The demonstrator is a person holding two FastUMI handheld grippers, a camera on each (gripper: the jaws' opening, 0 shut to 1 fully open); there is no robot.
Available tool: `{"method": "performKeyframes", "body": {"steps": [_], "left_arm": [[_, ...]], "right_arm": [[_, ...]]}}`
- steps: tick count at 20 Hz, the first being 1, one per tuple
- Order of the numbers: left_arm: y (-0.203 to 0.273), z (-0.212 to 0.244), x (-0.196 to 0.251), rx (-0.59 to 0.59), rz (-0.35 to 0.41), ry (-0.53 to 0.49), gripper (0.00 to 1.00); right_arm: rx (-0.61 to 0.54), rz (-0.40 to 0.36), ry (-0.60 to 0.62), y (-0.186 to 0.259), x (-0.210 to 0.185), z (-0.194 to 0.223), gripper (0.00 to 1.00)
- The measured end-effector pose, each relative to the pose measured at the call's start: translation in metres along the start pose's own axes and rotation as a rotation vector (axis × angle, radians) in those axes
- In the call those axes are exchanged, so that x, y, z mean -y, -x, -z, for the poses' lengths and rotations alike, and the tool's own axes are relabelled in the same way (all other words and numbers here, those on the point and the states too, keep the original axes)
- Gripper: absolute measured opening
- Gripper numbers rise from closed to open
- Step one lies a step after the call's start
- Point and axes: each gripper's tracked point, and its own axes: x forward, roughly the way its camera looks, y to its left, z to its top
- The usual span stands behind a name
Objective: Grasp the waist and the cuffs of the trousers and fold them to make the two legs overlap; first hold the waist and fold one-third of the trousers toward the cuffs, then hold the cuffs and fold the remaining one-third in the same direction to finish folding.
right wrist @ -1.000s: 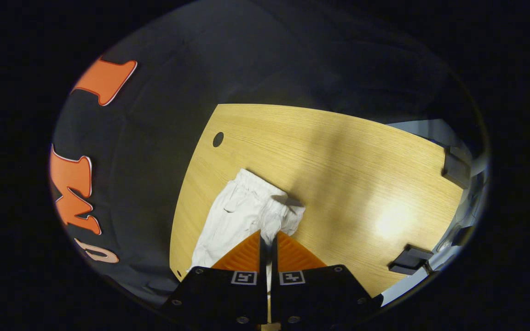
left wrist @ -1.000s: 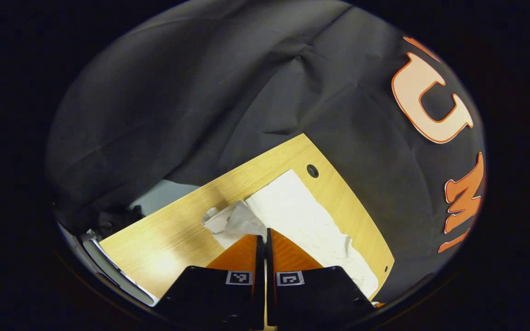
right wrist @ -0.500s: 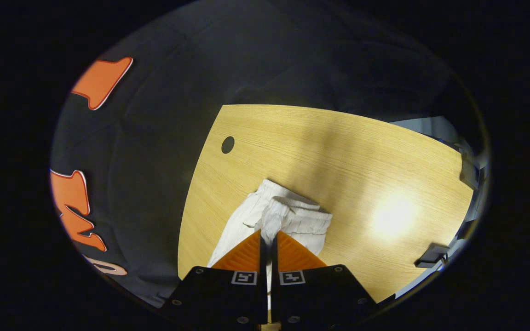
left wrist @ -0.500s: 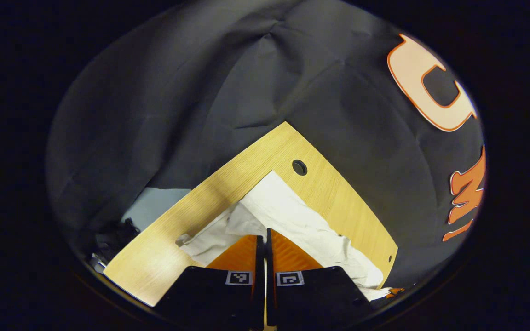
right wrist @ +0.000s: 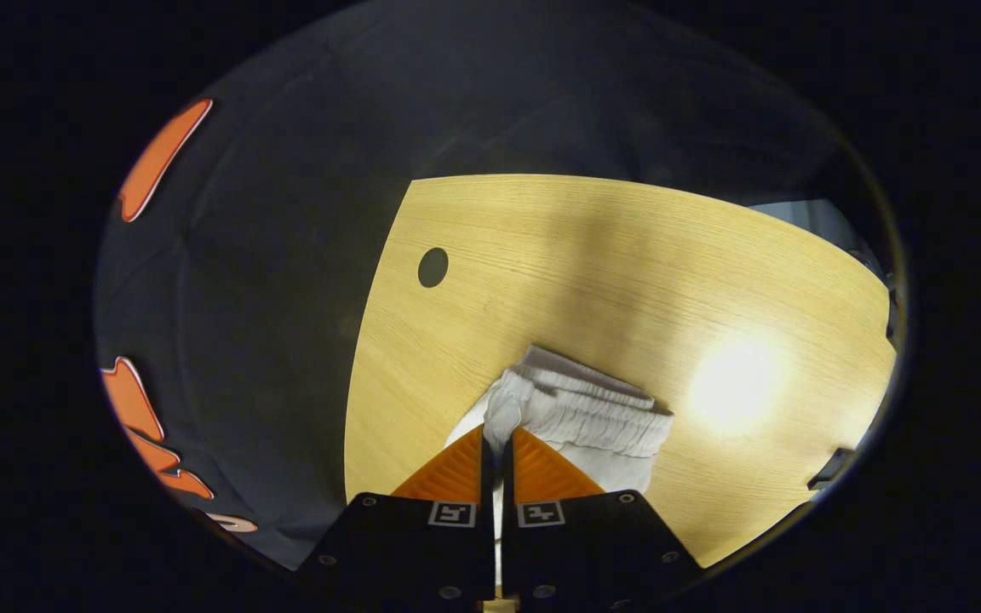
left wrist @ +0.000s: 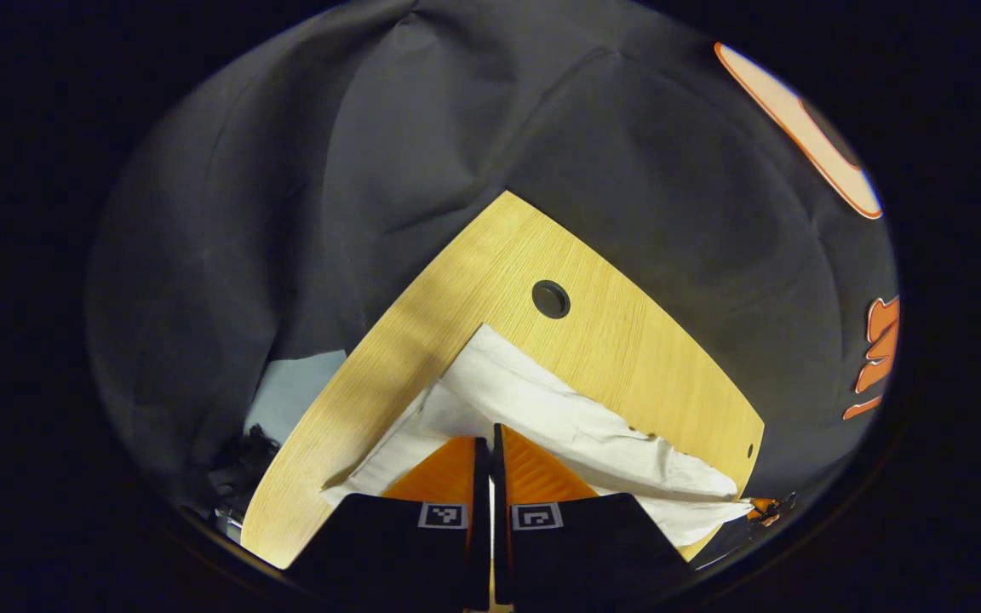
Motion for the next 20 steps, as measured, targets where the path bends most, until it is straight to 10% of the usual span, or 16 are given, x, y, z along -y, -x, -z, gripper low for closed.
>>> {"method": "performKeyframes", "body": {"steps": [9, 10, 14, 15, 17, 20], "left_arm": [[-0.033, -0.029, 0.022, 0.036, -0.018, -0.037, 0.18], [-0.030, -0.033, 0.023, 0.055, -0.036, -0.049, 0.06], [-0.007, -0.035, 0.045, 0.123, -0.010, -0.150, 0.47], [0.000, -0.036, 0.047, 0.160, -0.031, -0.187, 0.60], [0.014, -0.028, 0.062, 0.182, -0.005, -0.212, 0.79], [0.044, -0.009, 0.083, 0.200, 0.015, -0.294, 0.95]], "right_arm": [[0.046, -0.080, -0.009, -0.019, -0.020, -0.005, 0.06], [0.052, -0.085, 0.020, -0.019, -0.025, -0.005, 0.07], [0.125, -0.061, 0.190, -0.008, -0.013, -0.015, 0.39], [0.135, -0.047, 0.233, -0.001, -0.005, -0.014, 0.59], [0.153, -0.015, 0.320, 0.015, 0.013, -0.016, 0.54], [0.128, 0.067, 0.381, 0.019, 0.049, -0.006, 0.80]]}}
